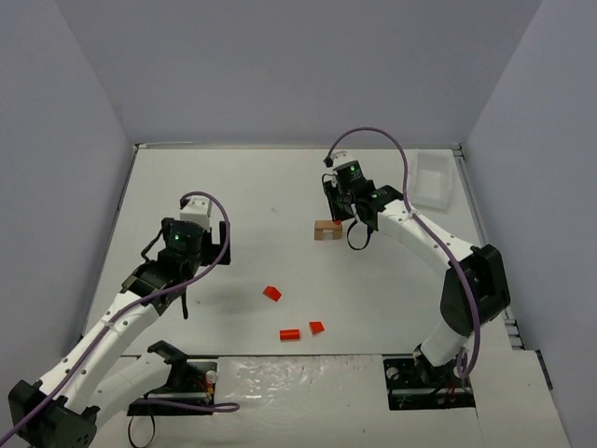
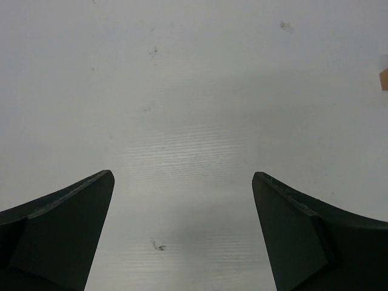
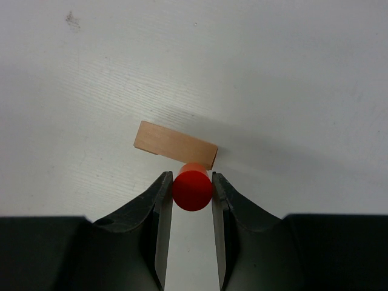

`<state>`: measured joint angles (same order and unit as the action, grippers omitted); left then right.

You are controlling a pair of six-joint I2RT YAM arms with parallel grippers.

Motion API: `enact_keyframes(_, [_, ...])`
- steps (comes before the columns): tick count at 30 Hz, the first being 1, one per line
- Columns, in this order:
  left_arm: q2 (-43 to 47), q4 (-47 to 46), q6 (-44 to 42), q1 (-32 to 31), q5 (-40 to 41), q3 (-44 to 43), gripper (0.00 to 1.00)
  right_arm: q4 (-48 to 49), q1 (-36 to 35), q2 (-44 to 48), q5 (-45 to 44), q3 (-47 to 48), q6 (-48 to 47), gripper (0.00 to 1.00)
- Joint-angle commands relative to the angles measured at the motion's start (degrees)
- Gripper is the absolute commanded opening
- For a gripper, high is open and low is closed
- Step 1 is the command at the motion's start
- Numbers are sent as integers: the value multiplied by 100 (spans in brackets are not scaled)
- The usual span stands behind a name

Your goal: Build the wood block tower

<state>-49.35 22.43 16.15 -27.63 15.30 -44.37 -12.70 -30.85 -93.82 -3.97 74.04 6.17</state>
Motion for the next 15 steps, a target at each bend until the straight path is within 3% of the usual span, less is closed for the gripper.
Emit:
enact_keyframes(1, [224, -142, -173, 47, 667, 51, 97, 136, -35, -66, -218, 348, 130, 0])
enact_keyframes(15, [48, -266, -191, 56, 527, 69, 97, 145, -17, -356, -288, 348, 394, 0])
